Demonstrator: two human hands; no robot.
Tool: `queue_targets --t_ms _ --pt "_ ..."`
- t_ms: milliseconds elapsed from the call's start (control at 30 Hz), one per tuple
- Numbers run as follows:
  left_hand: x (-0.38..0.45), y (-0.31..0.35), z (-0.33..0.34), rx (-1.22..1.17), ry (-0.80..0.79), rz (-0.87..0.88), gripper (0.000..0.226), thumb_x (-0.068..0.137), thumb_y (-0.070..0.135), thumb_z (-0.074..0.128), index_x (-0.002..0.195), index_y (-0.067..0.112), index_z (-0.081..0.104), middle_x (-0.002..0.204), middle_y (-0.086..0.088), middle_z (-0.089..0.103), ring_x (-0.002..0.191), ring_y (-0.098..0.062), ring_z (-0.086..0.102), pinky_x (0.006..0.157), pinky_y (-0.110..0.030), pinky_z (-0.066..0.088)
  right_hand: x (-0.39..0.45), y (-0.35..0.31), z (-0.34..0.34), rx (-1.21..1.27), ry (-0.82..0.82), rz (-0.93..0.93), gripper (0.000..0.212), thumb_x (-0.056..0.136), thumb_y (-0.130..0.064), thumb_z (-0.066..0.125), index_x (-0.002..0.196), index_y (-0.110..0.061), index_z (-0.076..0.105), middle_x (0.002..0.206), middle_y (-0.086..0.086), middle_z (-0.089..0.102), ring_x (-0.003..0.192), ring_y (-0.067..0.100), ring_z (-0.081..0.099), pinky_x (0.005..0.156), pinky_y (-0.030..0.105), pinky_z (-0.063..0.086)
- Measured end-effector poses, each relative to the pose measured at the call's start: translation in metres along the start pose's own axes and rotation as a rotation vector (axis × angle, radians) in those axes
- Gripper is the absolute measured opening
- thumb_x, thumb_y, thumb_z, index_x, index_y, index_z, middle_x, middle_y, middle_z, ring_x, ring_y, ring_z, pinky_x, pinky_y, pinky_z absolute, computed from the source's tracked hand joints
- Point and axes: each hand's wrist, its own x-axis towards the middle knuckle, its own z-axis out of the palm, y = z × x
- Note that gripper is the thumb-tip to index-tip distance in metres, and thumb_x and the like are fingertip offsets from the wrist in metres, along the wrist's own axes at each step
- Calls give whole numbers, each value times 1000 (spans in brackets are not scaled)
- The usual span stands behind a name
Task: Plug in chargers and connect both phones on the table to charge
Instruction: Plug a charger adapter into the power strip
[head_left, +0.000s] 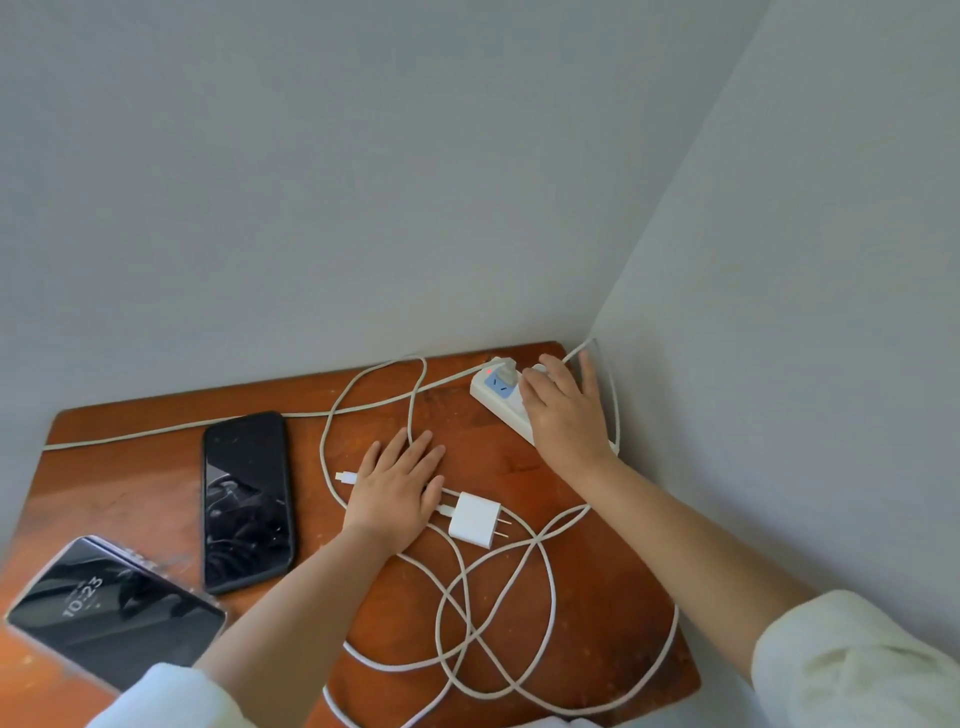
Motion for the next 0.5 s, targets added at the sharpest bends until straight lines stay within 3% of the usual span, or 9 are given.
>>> queue_targets --t_ms 167,300,433,500 --pt "0 1 -1 -17 1 3 47 96 43 17 141 31 18 153 6 12 141 -17 -2 112 -38 -6 0 -1 5 92 -12 6 47 47 0 89 88 8 69 90 20 73 93 35 67 78 55 52" --pt "1 0 -2 -17 2 -1 47 96 44 17 141 32 17 153 6 12 141 -17 -2 111 -37 -8 2 -3 13 193 -186 17 48 78 1 69 120 10 50 130 24 52 129 33 39 100 41 43" --pt "0 -1 -1 -24 10 -7 47 95 44 16 141 32 17 153 7 12 140 -16 -2 111 -36 -8 -1 -5 12 260 -30 -28 45 47 2 88 86 10 68 93 25 71 93 37 67 71 42 58" --pt "0 0 -2 -33 6 -7 47 95 44 16 141 33 17 153 7 12 141 -16 -2 111 -37 -8 -4 -5 11 263 2 -43 43 44 0 90 80 8 69 90 24 72 88 36 69 69 42 58"
